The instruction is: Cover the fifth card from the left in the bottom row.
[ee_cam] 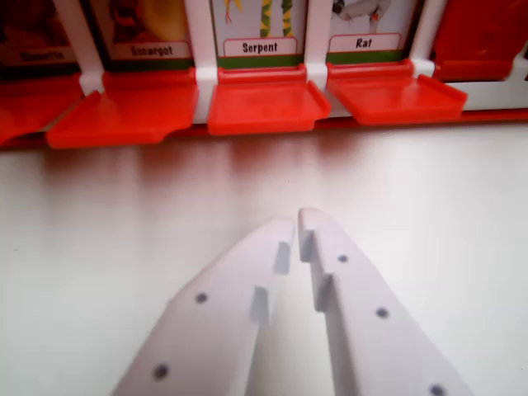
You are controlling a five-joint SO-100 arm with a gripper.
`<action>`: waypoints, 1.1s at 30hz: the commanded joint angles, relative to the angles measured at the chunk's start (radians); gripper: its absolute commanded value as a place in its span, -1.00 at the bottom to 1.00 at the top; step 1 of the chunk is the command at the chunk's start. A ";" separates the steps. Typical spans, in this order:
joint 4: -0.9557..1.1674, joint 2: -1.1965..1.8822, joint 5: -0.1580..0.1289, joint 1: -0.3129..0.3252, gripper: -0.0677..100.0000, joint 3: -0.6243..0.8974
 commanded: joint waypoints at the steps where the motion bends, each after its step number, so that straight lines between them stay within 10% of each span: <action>1: -0.029 -0.006 -0.005 -0.017 -1.00 -0.104; 33: -0.034 -0.213 -0.015 -0.029 -1.00 -0.356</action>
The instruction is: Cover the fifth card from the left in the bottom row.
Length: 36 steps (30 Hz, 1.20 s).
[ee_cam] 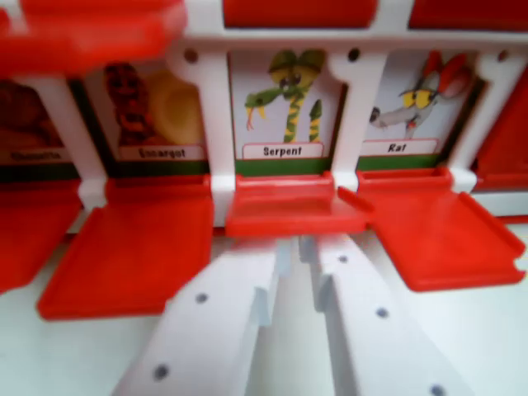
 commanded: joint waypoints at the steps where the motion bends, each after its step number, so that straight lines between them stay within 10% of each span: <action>1: 0.009 0.025 -0.006 -0.008 -1.00 -0.120; 27: 0.018 -0.110 -0.017 -0.009 -1.00 -0.275; 36: 0.034 0.089 -0.020 0.002 -1.00 -0.101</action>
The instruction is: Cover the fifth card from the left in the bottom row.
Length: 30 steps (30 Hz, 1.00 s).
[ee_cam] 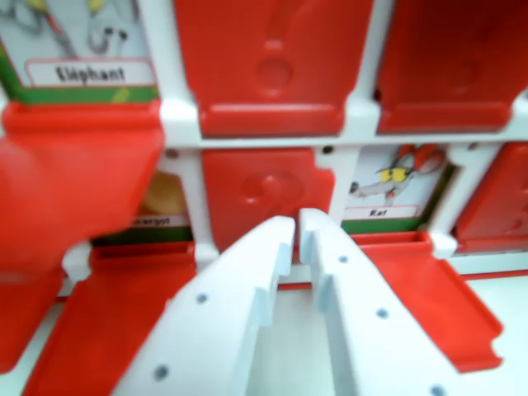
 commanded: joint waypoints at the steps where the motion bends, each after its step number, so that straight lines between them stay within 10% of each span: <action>1: 0.006 0.199 -0.008 0.002 -1.00 0.038; 20: 0.497 1.430 -0.051 0.026 -1.00 0.623; 30: 0.781 1.710 -0.014 0.020 -1.00 0.591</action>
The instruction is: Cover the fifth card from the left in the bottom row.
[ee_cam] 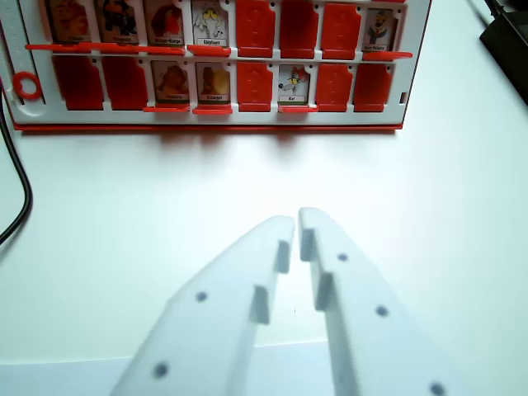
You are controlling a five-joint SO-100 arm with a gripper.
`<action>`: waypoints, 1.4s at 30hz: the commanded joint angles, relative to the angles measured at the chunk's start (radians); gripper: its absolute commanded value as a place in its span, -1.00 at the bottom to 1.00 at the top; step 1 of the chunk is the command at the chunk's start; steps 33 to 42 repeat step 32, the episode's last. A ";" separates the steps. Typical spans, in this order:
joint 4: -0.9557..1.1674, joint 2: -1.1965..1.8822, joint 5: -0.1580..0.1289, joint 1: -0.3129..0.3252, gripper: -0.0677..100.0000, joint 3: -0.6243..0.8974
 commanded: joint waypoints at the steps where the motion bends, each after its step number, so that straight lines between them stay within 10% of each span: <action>1: 0.054 0.066 0.011 -0.011 -1.00 -0.077; 7: 0.149 0.337 -0.026 -0.026 -1.00 0.025; 16: 0.249 0.337 0.032 -0.083 -1.00 -0.051; 42: 0.167 0.337 0.035 -0.126 -1.00 -0.038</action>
